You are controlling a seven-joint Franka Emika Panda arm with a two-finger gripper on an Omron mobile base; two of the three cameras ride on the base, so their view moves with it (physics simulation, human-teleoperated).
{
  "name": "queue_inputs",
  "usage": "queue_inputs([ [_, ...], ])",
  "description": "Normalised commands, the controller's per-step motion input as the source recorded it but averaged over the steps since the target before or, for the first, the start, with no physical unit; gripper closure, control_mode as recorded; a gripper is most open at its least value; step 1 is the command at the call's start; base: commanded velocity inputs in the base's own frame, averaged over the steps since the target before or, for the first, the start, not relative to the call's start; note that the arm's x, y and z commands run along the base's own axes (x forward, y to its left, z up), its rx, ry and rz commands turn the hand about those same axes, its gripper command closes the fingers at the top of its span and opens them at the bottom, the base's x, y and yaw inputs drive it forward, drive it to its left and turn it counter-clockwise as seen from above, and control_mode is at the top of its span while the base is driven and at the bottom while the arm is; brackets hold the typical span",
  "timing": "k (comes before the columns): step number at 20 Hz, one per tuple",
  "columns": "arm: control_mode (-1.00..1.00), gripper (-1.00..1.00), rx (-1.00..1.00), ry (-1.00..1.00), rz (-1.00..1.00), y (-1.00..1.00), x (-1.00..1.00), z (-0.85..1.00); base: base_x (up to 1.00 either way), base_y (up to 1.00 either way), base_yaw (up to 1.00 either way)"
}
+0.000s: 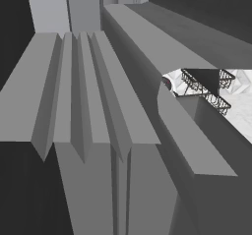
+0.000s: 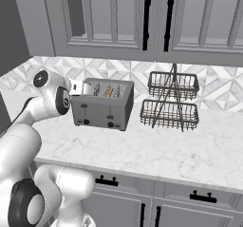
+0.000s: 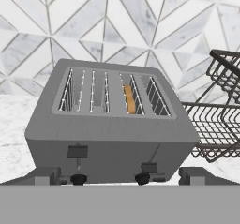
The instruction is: Start the toaster. Once the lever pops up, take the bread to the plate on the dining counter.
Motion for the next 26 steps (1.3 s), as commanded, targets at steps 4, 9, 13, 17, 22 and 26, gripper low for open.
queue_inputs([
  [4,-1.00,-1.00,0.00,0.00,0.00,0.00,0.00,0.00,0.00,0.00,0.00],
  [9,-1.00,-1.00,0.00,0.00,0.00,0.00,0.00,0.00,0.00,0.00,0.00],
  [13,-1.00,-1.00,0.00,0.00,0.00,0.00,0.00,0.00,0.00,0.00,0.00],
  [17,-1.00,-1.00,0.00,0.00,0.00,0.00,0.00,0.00,0.00,0.00,0.00],
  [22,-1.00,-1.00,0.00,0.00,0.00,0.00,0.00,0.00,0.00,0.00,0.00],
  [26,-1.00,-1.00,0.00,0.00,0.00,0.00,0.00,0.00,0.00,0.00,0.00],
])
